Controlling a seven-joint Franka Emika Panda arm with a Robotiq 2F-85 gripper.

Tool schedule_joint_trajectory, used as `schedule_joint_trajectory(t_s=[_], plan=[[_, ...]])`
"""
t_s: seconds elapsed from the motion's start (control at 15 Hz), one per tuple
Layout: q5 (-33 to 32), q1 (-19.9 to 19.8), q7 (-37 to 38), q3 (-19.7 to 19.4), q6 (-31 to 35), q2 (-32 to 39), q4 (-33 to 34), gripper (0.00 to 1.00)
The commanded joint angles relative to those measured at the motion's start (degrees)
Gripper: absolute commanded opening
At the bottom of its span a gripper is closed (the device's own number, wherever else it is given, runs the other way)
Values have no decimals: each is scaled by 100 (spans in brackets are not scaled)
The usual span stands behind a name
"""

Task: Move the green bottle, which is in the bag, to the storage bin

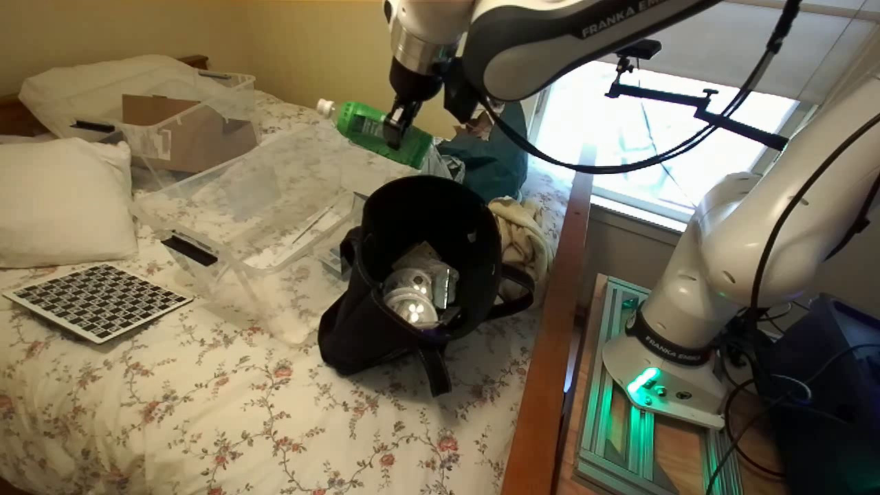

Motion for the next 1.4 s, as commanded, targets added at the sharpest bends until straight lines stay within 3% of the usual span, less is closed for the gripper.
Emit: schedule_joint_trajectory(t_s=[0.0,0.07,0.27,0.53,0.6,0.93,1.33], plan=[[22,164,-82,31,-66,1186,1225,21],[-18,186,-2,-68,-13,507,525,46],[-7,298,-11,-122,-12,1082,1042,46],[-4,309,-13,-134,-11,1174,1134,46],[-16,298,96,-135,-65,1276,1232,21],[-125,457,227,-191,-151,2035,2010,21],[-495,972,477,-473,-472,3289,3375,21]])
